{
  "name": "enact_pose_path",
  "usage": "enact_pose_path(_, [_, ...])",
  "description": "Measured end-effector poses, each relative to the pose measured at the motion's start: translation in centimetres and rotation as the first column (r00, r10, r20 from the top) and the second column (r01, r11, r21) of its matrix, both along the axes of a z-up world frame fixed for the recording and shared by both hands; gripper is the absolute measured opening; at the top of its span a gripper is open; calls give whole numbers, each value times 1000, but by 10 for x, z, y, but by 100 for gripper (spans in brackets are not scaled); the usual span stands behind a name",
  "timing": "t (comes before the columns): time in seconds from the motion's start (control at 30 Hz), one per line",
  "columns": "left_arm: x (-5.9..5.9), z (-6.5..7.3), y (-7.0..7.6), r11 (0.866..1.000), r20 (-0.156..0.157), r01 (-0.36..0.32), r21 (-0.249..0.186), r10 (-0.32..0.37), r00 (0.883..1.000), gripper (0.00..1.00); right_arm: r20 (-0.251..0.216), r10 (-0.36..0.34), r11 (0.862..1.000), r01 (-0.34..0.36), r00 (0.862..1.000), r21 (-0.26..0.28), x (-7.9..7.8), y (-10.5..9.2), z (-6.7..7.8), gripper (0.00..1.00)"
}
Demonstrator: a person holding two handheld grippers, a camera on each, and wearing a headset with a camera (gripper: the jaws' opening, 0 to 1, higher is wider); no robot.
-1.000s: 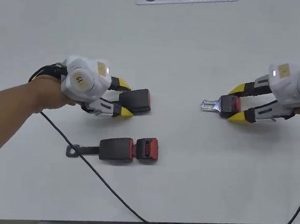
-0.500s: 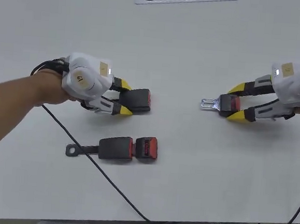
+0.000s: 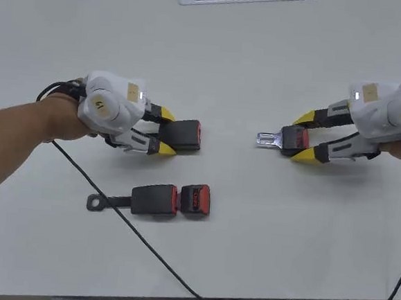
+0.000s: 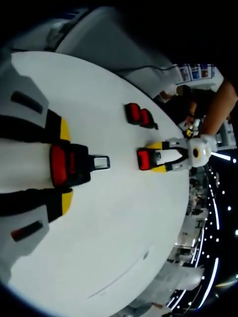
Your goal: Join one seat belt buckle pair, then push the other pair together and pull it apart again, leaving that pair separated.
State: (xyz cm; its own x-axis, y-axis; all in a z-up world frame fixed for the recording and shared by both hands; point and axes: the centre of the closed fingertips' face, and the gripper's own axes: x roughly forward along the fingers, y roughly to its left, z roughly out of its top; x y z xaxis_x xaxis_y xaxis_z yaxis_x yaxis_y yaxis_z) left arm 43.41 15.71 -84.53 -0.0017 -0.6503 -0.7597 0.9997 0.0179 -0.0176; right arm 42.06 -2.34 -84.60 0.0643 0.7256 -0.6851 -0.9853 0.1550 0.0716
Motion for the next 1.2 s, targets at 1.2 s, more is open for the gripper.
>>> enact_pose_path(1.2, [-1,-1,-4,1000,-8,19,-14,-19,1000,34,-8,42,999,-42,999,25,3,111,-1,35])
